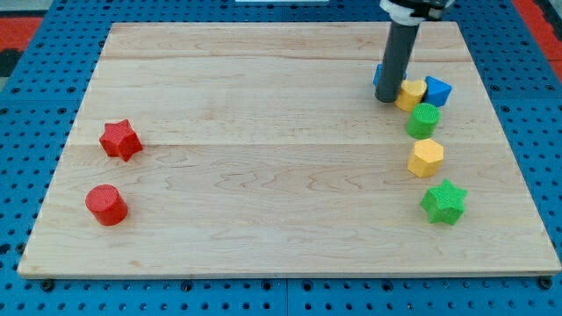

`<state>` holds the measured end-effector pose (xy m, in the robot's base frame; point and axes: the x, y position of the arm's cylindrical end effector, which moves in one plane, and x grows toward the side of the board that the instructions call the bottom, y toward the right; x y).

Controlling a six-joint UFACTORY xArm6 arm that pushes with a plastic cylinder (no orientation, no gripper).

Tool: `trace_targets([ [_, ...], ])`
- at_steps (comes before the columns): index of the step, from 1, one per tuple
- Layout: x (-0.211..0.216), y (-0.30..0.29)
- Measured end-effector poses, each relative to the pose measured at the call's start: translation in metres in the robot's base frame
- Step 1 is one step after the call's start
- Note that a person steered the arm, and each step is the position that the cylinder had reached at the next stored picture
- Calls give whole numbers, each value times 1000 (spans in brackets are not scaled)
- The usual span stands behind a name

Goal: Push the blue cube above to the yellow heart

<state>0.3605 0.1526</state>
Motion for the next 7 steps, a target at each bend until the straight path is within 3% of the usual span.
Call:
trace_targets([
  [3, -22, -55],
  [7, -47, -22],
])
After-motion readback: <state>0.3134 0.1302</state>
